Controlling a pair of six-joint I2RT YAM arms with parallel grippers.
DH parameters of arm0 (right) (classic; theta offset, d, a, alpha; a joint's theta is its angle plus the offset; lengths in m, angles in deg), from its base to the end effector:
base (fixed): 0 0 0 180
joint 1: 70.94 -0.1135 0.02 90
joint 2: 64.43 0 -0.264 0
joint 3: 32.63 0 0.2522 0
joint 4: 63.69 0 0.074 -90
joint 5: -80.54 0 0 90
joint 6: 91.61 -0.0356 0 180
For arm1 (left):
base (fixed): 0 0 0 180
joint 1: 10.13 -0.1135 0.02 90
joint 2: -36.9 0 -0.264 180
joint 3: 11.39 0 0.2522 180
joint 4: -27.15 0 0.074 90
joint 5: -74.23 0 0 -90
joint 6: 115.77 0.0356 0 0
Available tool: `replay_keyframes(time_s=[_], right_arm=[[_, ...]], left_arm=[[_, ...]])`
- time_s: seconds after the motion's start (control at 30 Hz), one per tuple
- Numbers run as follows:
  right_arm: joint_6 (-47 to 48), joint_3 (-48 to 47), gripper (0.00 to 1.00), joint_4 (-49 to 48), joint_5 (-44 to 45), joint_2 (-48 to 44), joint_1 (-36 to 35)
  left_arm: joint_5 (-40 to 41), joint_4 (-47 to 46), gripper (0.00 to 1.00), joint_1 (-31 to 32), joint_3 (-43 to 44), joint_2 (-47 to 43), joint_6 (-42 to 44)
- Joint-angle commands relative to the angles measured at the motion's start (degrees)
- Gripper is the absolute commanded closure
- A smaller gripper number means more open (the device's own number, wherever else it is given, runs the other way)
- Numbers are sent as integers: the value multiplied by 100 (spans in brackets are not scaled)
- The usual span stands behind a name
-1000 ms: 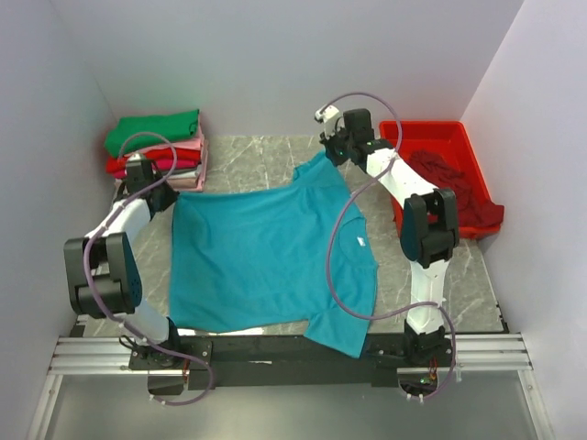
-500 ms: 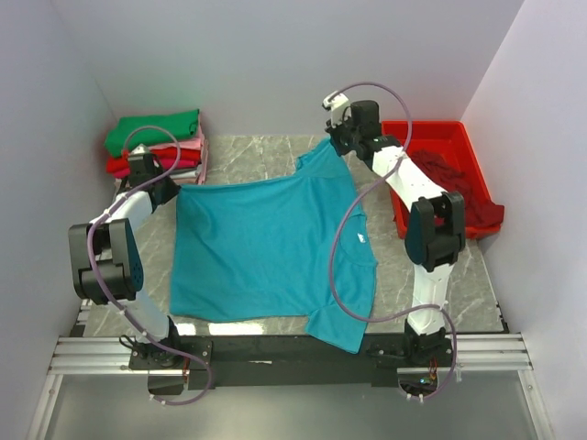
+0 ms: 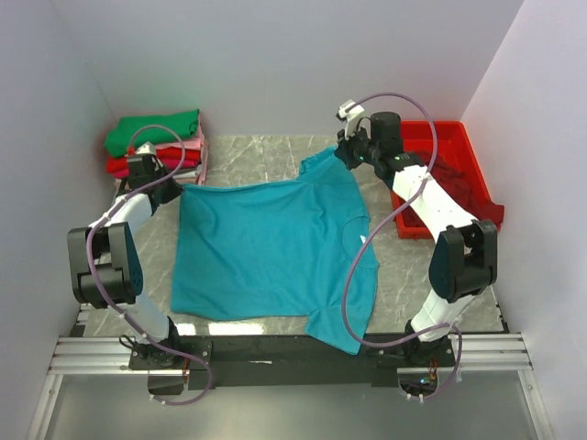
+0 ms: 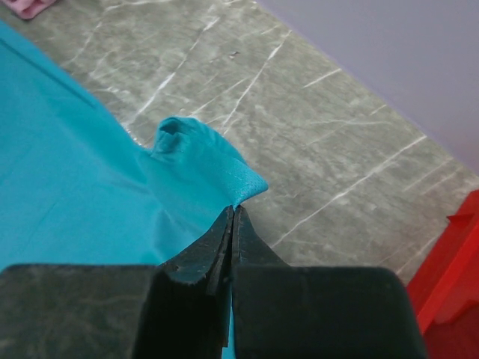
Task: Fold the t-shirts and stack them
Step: Flatten the tshirt out, then fold the tshirt
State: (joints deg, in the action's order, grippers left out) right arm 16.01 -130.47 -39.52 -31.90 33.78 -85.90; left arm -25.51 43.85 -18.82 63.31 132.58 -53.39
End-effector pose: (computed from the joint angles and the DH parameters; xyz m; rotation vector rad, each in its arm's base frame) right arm 0.3898 0.1182 0.3288 -0.7923 1.8172 0.3606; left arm 0.3646 0.0496 0.2192 -0.6091 2.1585 -0.3693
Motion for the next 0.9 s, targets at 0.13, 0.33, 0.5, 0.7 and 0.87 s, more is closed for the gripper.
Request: replay_keyframes(time_s=[0.13, 0.33, 0.5, 0.7, 0.87], right_arm=[[65, 269, 100, 4, -183, -75, 37], [153, 295, 100, 241, -182, 66, 28], [215, 487, 100, 321, -357, -56, 37], [311, 988, 100, 233, -577, -530, 37], [320, 1331, 100, 216, -771, -803, 37]], left_arm=[[7, 4, 100, -10, -31, -427, 301], [139, 198, 100, -36, 84, -296, 424], [95, 242, 100, -36, 31, -260, 494], [130, 356, 100, -36, -39, -418, 678], [192, 497, 100, -36, -101, -410, 740]])
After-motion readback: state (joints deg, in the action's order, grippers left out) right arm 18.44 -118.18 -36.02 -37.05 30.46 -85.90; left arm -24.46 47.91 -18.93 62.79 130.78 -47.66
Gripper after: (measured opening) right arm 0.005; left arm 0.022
